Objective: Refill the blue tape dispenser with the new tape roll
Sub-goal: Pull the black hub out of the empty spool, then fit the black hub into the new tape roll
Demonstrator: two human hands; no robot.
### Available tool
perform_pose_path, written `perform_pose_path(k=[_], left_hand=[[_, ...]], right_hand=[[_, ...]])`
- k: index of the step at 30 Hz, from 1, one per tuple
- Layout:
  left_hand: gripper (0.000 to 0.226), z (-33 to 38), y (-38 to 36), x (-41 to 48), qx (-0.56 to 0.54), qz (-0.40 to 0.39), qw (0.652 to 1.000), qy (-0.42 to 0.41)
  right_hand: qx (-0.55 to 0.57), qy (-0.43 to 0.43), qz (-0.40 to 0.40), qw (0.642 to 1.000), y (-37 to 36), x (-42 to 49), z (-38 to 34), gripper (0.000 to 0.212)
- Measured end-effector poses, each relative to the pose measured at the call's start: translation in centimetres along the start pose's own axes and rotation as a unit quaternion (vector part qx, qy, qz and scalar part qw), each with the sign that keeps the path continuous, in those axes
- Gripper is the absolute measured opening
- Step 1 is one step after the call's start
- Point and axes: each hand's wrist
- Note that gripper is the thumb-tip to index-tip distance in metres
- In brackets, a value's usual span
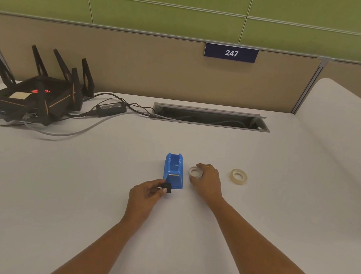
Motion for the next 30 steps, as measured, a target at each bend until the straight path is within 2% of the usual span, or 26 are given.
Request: perform_pose_path(k=[6,11,14,18,23,30], left_hand=[[0.025,0.0,0.0,-0.1,0.005,0.002,1.0,0.003],[0.026,0.1,0.0,-0.1,0.007,-0.005,1.0,0.006],[0.026,0.2,0.0,-0.1,0.006,-0.006,1.0,0.009],[0.024,0.3,0.0,-0.2,0.011,-0.006,1.0,0.01],[0.022,0.2,0.1,-0.4,0.014,-0.01,1.0,0.007],[0.023,0.1,0.0,-0.3,0.006,-0.009,1.0,0.008]], right_hand=[[0.002,-0.017,0.017,1.0,0.0,0.1,0.2,0.05],[0.031,-0.026,0.019,0.999,0.4,0.1,0.4,0.059],[0.037,0.019,0.059,0.997,1.3,-0.4,0.6,0.049],[-0.057,0.086,0.092,0.99,3.0,-0.5,1.3,0.036],[-0.182,-0.009,0.057,0.982,4.8,0.0,3.3,0.056],[-0.188,-0.073,-0.026,0.979,6.5,0.4,5.1,0.058]])
Point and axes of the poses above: each hand's wrist, its own x-axis towards the middle knuckle, its own y-axis out of the back of the hand, z = x × y, and after that the axes turned 2 degrees about y, right-handed
